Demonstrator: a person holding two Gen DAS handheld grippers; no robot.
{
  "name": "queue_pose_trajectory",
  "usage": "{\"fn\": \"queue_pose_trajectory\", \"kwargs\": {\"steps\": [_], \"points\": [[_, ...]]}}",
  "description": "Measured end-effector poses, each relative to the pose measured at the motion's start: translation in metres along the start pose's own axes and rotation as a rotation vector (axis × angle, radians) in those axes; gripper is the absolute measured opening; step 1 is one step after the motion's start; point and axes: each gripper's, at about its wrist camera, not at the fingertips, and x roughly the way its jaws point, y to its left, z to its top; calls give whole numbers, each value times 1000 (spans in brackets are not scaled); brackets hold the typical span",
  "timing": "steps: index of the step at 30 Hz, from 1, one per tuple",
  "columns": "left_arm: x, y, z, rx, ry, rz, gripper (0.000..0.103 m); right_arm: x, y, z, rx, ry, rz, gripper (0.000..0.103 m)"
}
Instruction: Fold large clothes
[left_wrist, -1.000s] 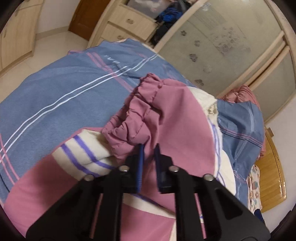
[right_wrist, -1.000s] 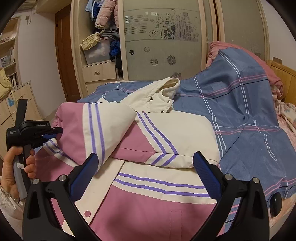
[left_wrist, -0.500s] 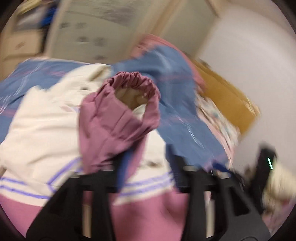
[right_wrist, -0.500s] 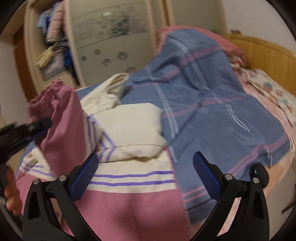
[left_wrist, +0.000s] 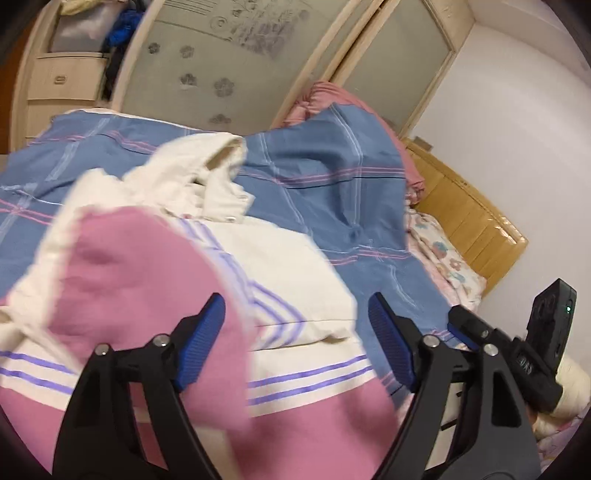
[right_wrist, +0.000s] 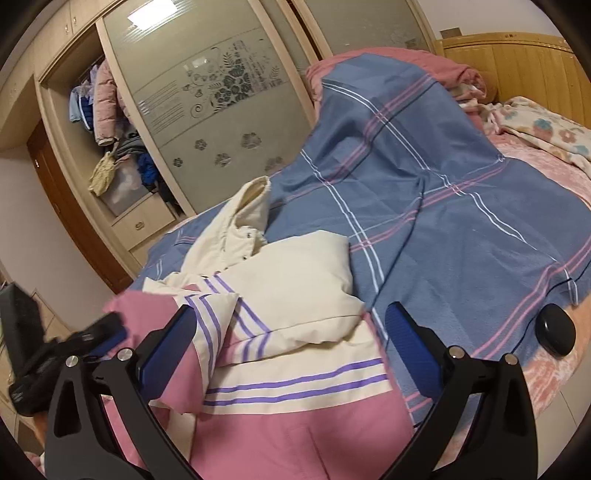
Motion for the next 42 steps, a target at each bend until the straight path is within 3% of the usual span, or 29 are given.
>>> {"fn": "queue_pose_trajectory", "kwargs": {"steps": [1, 2, 4, 5, 7, 8, 9, 12, 14, 15, 17, 18, 21, 22, 24, 26, 30, 32, 36, 38, 40, 41, 42], "points": [[-10, -12, -1, 37, -48, -26, 74, -2, 1, 0, -9, -4, -11, 102], [-24, -19, -2, 71, -115, 5, 74, -5, -2, 0, -20, -10, -34, 102], [-49, -15, -6, 67, -201, 149, 81, -7, -8, -2, -29, -8, -61, 102], [-59, -4, -8, 29, -227, 220, 87, -7, -12, -3, -29, -4, -68, 102], [-80, 43, -10, -144, -264, 376, 92, -6, -20, -6, -17, 7, -80, 102], [-83, 65, -12, -228, -255, 411, 92, -4, -23, -8, -9, 15, -78, 102], [-85, 95, -15, -345, -226, 400, 92, -2, -24, -10, -4, 23, -74, 102], [-68, 155, -32, -598, -146, 241, 92, 5, -20, -17, 6, 61, -39, 102], [-46, 160, -33, -631, -111, 177, 91, 5, -13, -19, -6, 72, -13, 102], [-31, 149, -30, -607, -94, 109, 91, 3, -10, -20, -15, 69, -11, 102], [-12, 117, -22, -513, -69, 35, 92, -2, -4, -18, -35, 51, -13, 102], [0, 86, -16, -408, -51, -3, 92, -4, -3, -17, -39, 42, -15, 102], [27, 1, -14, -83, 90, -236, 92, -10, -7, -12, -30, 12, -43, 102], [24, -17, -20, -5, 100, -250, 91, -12, -10, -10, -18, 3, -59, 102], [13, -28, -27, 80, 71, -126, 91, -13, -17, -9, 3, -7, -81, 102], [0, -3, -29, 26, 43, -49, 92, -8, -24, -9, 16, 4, -98, 102], [-28, 104, -39, -345, 30, 138, 92, 19, -33, -13, 32, 76, -103, 102], [-41, 153, -51, -535, 19, 192, 92, 39, -36, -18, 20, 128, -133, 102], [-41, 202, -55, -721, 30, 241, 92, 86, -44, -37, 32, 300, -152, 102], [-30, 211, -53, -759, 31, 248, 92, 99, -41, -44, 40, 346, -89, 91], [-20, 217, -48, -746, 6, 274, 88, 112, -28, -46, -17, 369, -92, 67], [-16, 219, -42, -737, -13, 283, 76, 118, -18, -46, -48, 366, -85, 62], [-15, 223, -36, -730, -40, 296, 57, 123, -10, -44, -63, 362, -65, 54]]}}
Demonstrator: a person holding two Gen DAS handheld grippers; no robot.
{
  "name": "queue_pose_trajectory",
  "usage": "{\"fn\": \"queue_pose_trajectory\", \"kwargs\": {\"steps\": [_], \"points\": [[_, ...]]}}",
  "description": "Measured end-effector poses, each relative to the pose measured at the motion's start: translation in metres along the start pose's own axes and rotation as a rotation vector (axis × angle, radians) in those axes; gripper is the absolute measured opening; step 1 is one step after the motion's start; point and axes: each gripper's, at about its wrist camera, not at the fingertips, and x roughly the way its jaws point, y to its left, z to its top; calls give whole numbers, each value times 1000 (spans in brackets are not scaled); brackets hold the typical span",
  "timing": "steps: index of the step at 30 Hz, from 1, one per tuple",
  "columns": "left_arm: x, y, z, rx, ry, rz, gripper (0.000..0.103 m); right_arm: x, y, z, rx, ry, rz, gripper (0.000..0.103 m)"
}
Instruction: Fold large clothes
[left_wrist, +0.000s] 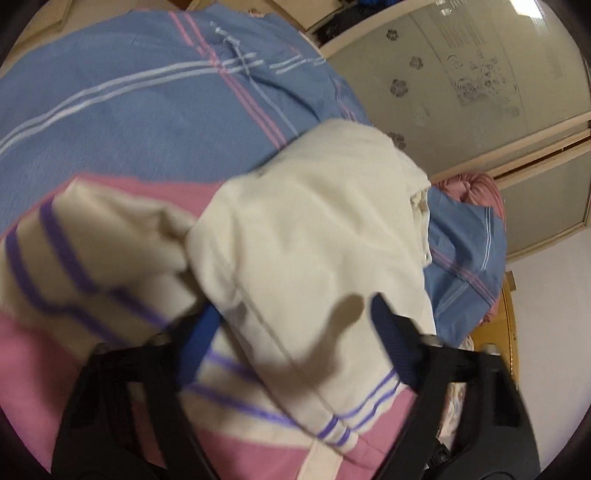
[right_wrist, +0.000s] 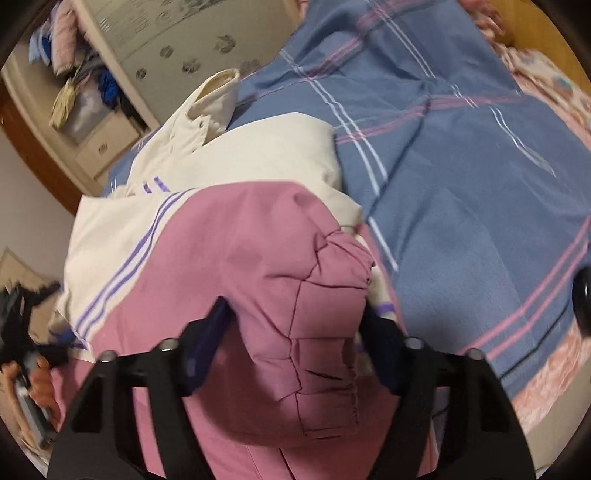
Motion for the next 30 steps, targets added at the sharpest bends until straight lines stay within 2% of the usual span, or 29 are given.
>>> {"fn": "queue_pose_trajectory", "kwargs": {"steps": [2, 3, 5, 6, 8, 9, 10, 11, 12, 13, 14, 15, 17, 20, 21, 23, 26, 27, 30], "points": [[-9, 5, 16, -31, -90, -5, 46, 3, 14, 9, -26, -17, 39, 50], [-22, 15, 28, -58, -150, -15, 41, 3, 26, 16, -54, -38, 65, 48], [-42, 45, 43, -132, -220, -39, 34, 6, 50, 31, -125, -84, 114, 48], [-43, 54, 48, -174, -220, -56, 29, 11, 59, 37, -157, -92, 114, 48], [-40, 75, 48, -265, -181, -85, 28, 33, 75, 48, -226, -57, 31, 53], [-40, 76, 44, -287, -159, -82, 34, 48, 79, 51, -260, 9, -42, 59], [-46, 73, 36, -269, -149, -81, 40, 56, 76, 51, -273, 64, -78, 63], [-58, 65, 28, -239, -157, -84, 56, 55, 71, 50, -268, 71, -81, 67], [-72, 58, 21, -225, -187, -73, 79, 46, 57, 48, -245, 46, -97, 82], [-91, 48, 12, -203, -241, -44, 86, 38, 49, 47, -228, 17, -116, 95], [-106, 42, 5, -172, -283, -22, 89, 24, 35, 46, -197, -32, -137, 97], [-119, 26, -1, -98, -323, 13, 89, 15, 27, 46, -172, -61, -143, 98], [-126, -9, -7, 33, -333, 62, 89, -7, 9, 53, -101, -123, -162, 98], [-115, -72, -17, 239, -272, 10, 89, -39, -6, 75, -17, -265, -181, 98], [-111, -83, -22, 281, -265, 6, 89, -43, -7, 85, -3, -276, -181, 99], [-102, -103, -30, 328, -267, 16, 90, -45, -3, 108, -4, -267, -162, 99], [-80, -118, -44, 352, -259, 32, 90, -26, 16, 145, -52, -208, -70, 99], [-68, -121, -49, 378, -252, 67, 90, -11, 26, 163, -65, -161, -20, 99], [-40, -114, -57, 447, -210, 160, 91, 42, 57, 213, -116, -61, 21, 99]]}}
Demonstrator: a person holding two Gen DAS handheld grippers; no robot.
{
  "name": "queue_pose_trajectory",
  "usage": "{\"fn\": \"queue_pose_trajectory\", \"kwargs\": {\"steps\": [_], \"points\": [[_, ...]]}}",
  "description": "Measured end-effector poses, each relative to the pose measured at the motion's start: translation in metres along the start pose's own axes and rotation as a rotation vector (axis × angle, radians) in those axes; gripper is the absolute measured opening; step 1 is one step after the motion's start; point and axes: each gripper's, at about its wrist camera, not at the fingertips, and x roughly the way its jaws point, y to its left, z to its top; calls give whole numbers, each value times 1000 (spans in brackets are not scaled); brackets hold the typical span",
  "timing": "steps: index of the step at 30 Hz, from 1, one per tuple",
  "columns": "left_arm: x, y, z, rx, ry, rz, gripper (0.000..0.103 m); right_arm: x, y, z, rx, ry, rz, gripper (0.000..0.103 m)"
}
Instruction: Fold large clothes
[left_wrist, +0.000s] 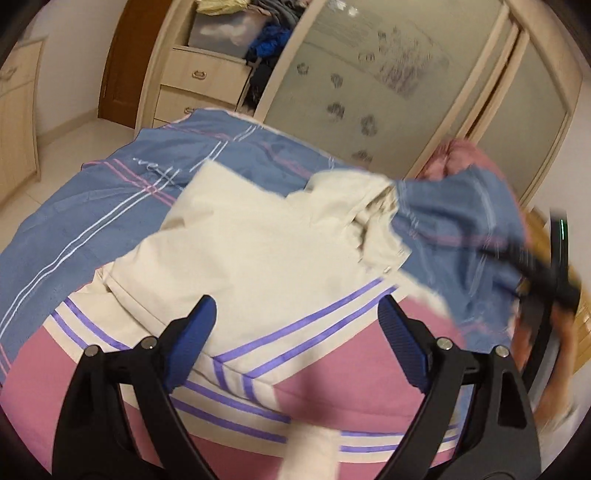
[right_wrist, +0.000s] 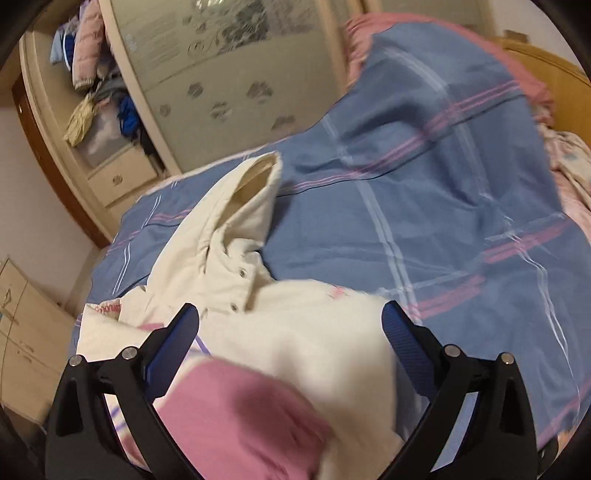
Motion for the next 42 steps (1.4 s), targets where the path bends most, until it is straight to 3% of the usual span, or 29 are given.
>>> {"fn": "queue_pose_trajectory", "kwargs": {"steps": [2, 6, 9, 13, 14, 15, 16, 19, 20, 22, 25, 29, 32, 33, 34, 36, 39, 41, 42], "points": [[14, 11, -8, 11, 33, 8, 91, 49, 10, 35, 14, 61, 60, 99], [38, 32, -14, -25, 78, 6, 91, 141, 29, 81, 84, 128, 11, 99], [48, 40, -19, -23, 89, 34, 93, 197, 38, 98, 179, 183, 55, 99], [59, 47, -21, -18, 112, 32, 95, 232, 57, 105, 184, 210, 69, 97], [60, 47, -21, -21, 110, 29, 95, 235, 65, 101, 163, 203, 33, 88], [60, 48, -21, -24, 108, 26, 95, 234, 71, 99, 145, 199, 29, 37], [59, 49, -21, -31, 104, 24, 95, 228, 75, 97, 146, 182, 53, 15], [53, 51, -21, -51, 86, 15, 95, 168, 90, 95, 81, 3, 117, 6], [49, 51, -20, -52, 74, 18, 95, 145, 96, 92, 39, -40, 136, 5], [39, 48, -18, -45, 51, 40, 95, 82, 109, 76, -66, -123, 270, 5], [10, 47, -11, -46, -4, 50, 95, -7, 118, 17, -243, -148, 381, 5], [-52, 51, -6, -25, -110, 101, 95, -64, 109, -77, -395, -64, 398, 5], [-106, 67, -11, -84, -188, 162, 97, -72, 91, -148, -481, 73, 317, 15], [-124, 75, -14, -117, -214, 183, 98, -74, 82, -166, -492, 107, 287, 28], [-137, 79, -16, -139, -229, 187, 98, -76, 72, -177, -483, 138, 280, 52], [-153, 81, -12, -153, -238, 134, 98, -90, 50, -192, -416, 127, 257, 72], [-151, 58, 4, -100, -232, 67, 98, -120, 30, -186, -308, 32, 311, 71], [-132, 31, 13, -18, -227, 43, 98, -138, 36, -179, -257, -42, 329, 61], [-114, 15, 19, 29, -211, 50, 92, -139, 45, -168, -229, -65, 345, 57]]}}
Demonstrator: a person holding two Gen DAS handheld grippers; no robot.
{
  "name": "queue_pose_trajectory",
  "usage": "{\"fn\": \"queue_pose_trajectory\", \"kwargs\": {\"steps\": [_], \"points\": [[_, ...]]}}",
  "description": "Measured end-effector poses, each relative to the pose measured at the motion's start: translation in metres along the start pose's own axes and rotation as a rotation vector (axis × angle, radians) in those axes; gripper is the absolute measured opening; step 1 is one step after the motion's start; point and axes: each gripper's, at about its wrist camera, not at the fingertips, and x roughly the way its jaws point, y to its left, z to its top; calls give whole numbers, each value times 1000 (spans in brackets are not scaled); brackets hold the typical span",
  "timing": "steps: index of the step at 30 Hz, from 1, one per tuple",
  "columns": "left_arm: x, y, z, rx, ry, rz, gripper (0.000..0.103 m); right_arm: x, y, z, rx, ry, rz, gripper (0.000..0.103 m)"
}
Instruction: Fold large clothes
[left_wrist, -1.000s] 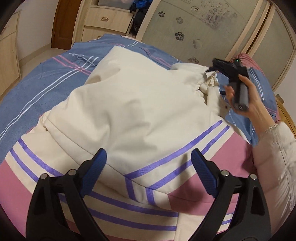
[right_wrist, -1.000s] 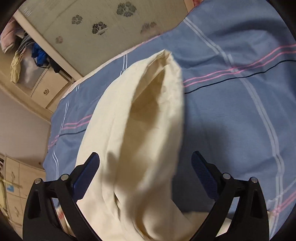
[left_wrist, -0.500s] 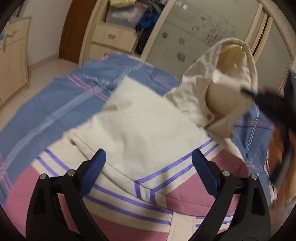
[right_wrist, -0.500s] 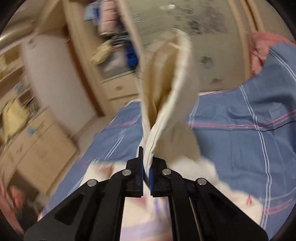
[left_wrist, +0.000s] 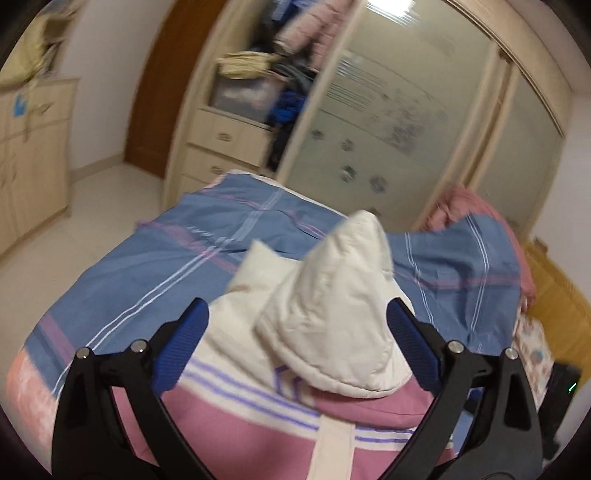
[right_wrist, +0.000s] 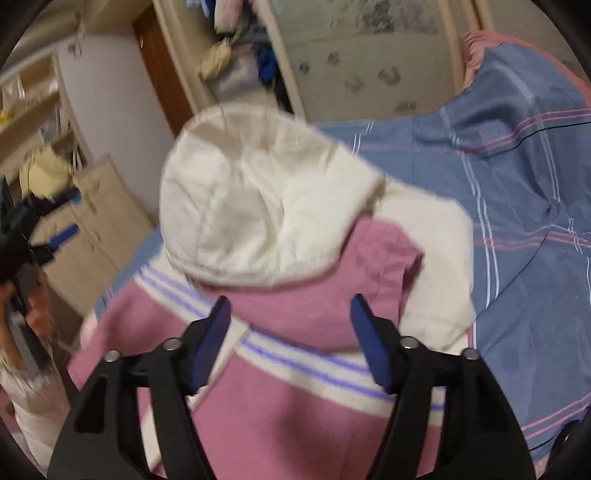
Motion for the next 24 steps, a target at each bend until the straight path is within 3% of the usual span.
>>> {"fn": "queue_pose_trajectory", "kwargs": {"steps": [1, 3, 5, 8, 9, 11, 14, 16, 17, 18, 20, 24], "points": [[21, -14, 1, 34, 23, 19, 87, 5, 4, 12, 15, -13, 12, 55], [70, -30, -3, 85, 124, 59, 66, 32, 22, 24, 18, -21, 11, 55], [111, -30, -14, 102, 238, 110, 53, 71, 29, 28, -9, 19, -75, 52], [160, -4, -42, 48, 366, 193, 57, 146, 10, 9, 15, 176, -174, 42], [171, 6, -51, 23, 400, 204, 63, 163, 1, -4, 26, 205, -195, 38], [181, 19, -63, -5, 433, 190, 63, 178, -5, -16, 25, 215, -199, 38], [157, 23, -60, 13, 397, 126, 62, 143, 2, -15, 27, 176, -125, 47], [115, 32, -58, 2, 347, 93, 73, 95, 2, -21, 63, 127, -71, 79], [88, 40, -57, -3, 309, 85, 85, 65, 0, -27, 79, 82, -58, 84], [67, 48, -60, -4, 282, 88, 90, 41, -3, -32, 89, 57, -53, 87], [27, 73, -65, 15, 256, 115, 90, -9, -20, -52, 121, 52, -82, 88], [-20, 134, -82, 33, 310, 181, 92, -65, -64, -109, 204, 92, -224, 91]]}}
